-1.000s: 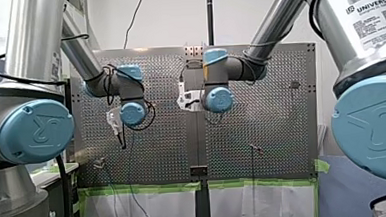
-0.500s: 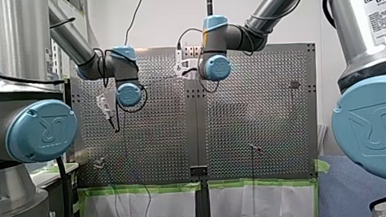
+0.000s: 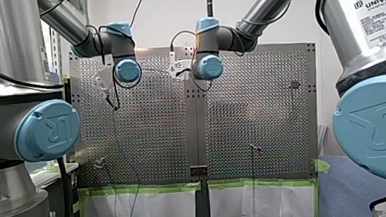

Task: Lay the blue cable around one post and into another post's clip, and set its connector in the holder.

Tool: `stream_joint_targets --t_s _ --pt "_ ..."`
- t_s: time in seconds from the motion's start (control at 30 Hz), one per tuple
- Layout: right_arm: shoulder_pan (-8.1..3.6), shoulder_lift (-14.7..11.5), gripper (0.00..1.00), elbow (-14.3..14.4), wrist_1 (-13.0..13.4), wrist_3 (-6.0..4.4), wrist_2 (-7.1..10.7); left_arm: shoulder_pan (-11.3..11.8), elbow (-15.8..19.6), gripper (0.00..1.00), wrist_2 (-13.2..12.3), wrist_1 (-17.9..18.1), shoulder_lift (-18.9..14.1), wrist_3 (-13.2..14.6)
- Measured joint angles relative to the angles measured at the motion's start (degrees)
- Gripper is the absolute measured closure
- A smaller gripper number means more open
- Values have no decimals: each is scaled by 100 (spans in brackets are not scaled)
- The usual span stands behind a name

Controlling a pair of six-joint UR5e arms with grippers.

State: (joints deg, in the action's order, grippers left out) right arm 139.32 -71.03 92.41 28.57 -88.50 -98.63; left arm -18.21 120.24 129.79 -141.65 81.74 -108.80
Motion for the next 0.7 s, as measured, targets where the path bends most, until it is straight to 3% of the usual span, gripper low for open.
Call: stream_joint_targets --t_s 0.23,0.5,0.7 --pt "41 121 53 -422 -335 44 114 194 -292 100 32 -413 -105 53" --pt "63 143 53 -844 -468 54 206 664 -357 100 -378 -921 -139 -4" --pt "115 202 53 -1194 -560 27 270 976 -535 100 -626 -1110 -144 -97"
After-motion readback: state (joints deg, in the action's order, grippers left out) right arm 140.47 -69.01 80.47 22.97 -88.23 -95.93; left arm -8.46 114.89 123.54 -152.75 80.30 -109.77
